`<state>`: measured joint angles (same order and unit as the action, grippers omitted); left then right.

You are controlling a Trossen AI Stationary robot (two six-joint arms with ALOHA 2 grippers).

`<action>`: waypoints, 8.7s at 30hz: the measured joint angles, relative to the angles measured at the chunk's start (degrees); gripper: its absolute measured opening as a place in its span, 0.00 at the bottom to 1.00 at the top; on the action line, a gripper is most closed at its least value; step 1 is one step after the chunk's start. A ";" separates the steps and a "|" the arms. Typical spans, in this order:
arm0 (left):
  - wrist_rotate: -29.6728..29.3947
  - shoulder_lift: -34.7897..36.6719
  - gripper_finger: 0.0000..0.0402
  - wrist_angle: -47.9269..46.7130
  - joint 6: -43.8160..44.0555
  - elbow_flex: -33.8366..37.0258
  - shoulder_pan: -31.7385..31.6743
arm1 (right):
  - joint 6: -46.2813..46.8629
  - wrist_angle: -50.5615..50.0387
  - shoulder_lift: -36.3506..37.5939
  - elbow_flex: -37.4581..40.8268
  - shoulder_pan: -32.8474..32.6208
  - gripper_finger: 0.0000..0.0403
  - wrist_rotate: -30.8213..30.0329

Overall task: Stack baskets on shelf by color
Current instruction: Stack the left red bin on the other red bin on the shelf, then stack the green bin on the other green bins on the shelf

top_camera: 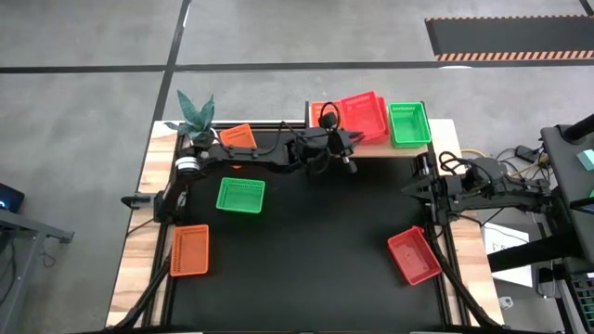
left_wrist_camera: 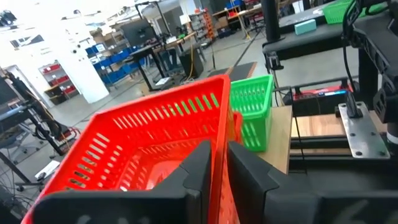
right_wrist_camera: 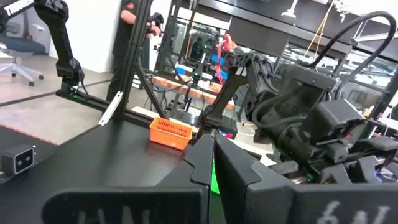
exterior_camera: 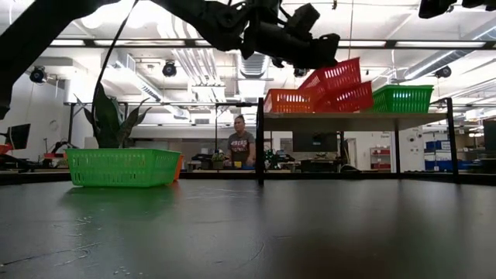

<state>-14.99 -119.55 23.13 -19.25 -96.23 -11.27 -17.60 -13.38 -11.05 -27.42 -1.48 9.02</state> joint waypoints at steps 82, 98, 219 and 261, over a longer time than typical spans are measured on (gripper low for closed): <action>-11.29 37.99 0.09 18.41 -3.44 47.84 21.16 | -22.22 -30.94 -59.44 -58.03 35.96 0.02 11.40; -11.31 37.97 0.09 18.41 -3.51 47.84 21.18 | -24.17 -30.46 -71.02 -56.78 55.63 0.02 33.66; -9.70 26.64 0.27 -58.60 77.04 40.57 16.05 | 13.23 -46.04 -44.48 -42.88 2.84 0.02 -16.58; 9.32 46.29 0.00 -9.88 -7.06 49.18 20.22 | 15.36 -0.54 -59.98 -26.13 -4.63 0.18 -9.19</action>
<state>-5.67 -73.25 13.25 -26.31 -47.05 8.95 -2.24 -13.93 -71.02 -53.55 -6.10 -0.17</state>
